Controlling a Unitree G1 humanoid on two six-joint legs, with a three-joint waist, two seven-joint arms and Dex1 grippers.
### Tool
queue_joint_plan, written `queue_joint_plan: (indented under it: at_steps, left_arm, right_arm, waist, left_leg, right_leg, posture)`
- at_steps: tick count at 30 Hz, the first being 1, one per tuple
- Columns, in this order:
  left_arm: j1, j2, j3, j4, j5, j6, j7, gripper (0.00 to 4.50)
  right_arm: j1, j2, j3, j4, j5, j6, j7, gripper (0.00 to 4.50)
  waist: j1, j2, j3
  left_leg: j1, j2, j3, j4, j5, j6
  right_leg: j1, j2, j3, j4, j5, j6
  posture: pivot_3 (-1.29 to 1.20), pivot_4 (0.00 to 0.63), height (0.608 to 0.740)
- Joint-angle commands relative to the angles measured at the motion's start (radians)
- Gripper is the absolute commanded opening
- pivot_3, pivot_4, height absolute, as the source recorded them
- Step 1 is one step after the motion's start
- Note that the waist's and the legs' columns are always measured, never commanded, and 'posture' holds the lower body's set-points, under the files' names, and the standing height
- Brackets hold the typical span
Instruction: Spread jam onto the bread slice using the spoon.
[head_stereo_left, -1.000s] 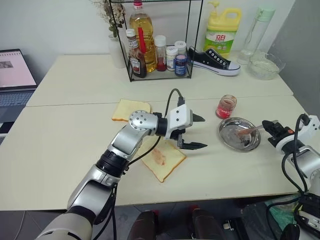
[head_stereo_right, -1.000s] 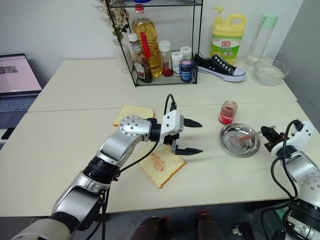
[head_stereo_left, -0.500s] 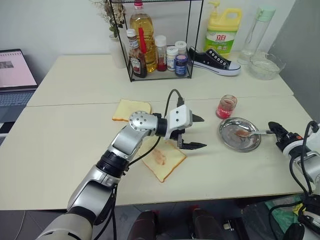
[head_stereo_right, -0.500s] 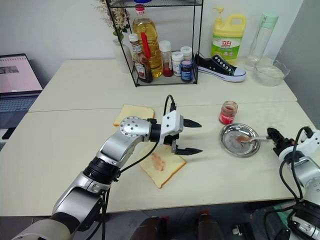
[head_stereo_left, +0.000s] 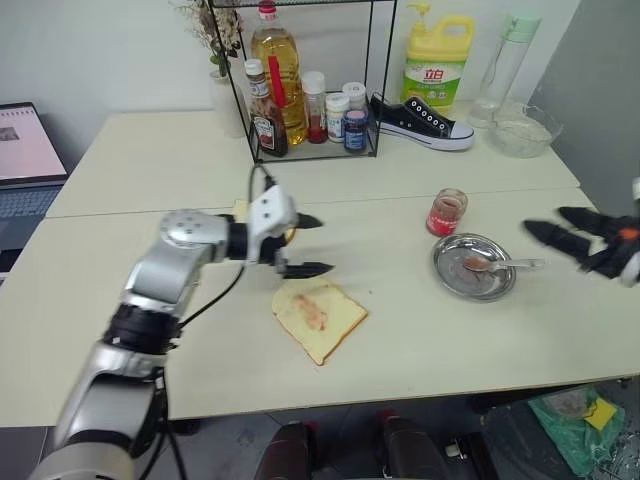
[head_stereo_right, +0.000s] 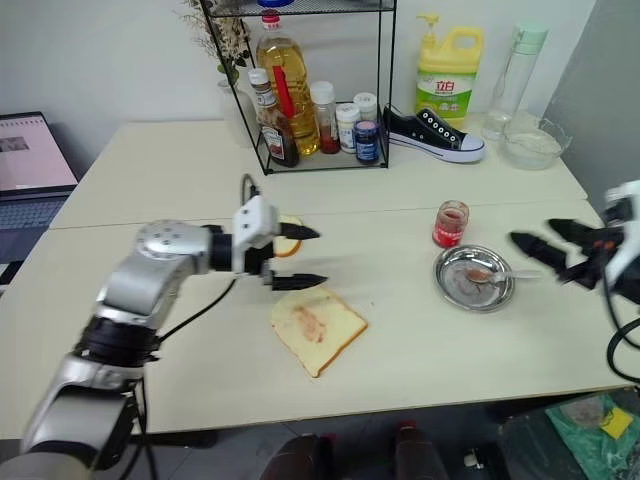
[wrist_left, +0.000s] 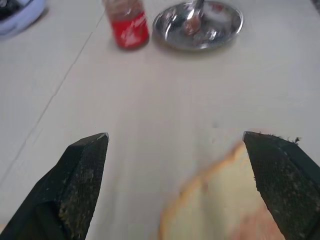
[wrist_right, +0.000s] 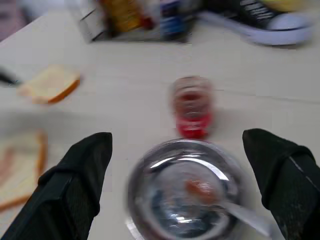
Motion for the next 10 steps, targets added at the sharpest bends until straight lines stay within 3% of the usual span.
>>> queue_joint_plan:
  at_steps: [1,6,10]
  left_arm:
    - [0.054,0.123,0.11,-0.107,-0.058,0.08,-0.038,4.5]
    - [0.22,0.268,0.243,-0.211,-0.111,0.159,-0.053,4.5]
    - [0.314,0.302,0.315,-0.27,-0.128,0.166,-0.025,4.5]
  right_arm:
    - [-0.042,-0.035,0.118,-0.098,-0.029,-0.044,0.143,4.44]
    - [-0.105,-0.025,0.251,-0.116,-0.103,-0.089,0.231,4.44]
    - [-0.147,0.015,0.319,-0.081,-0.164,-0.114,0.243,4.44]
  waist:
    - [0.006,-0.002,0.001]
    - [0.015,-0.004,0.002]
    - [0.019,-0.004,0.002]
  left_leg:
    - [0.0,0.0,0.0,0.0,0.0,0.0]
    - [-0.002,-0.003,-0.001,0.001,0.0,0.0]
    - [-0.001,-0.004,-0.001,0.001,0.0,0.0]
  right_leg:
    - [0.0,0.0,0.0,0.0,0.0,0.0]
    - [0.0,-0.005,0.0,-0.001,0.0,0.0]
    - [0.0,-0.011,0.0,-0.001,0.0,0.0]
  posture:
    - [0.0,0.15,0.74]
    - [0.0,0.15,0.74]
    - [0.0,0.15,0.74]
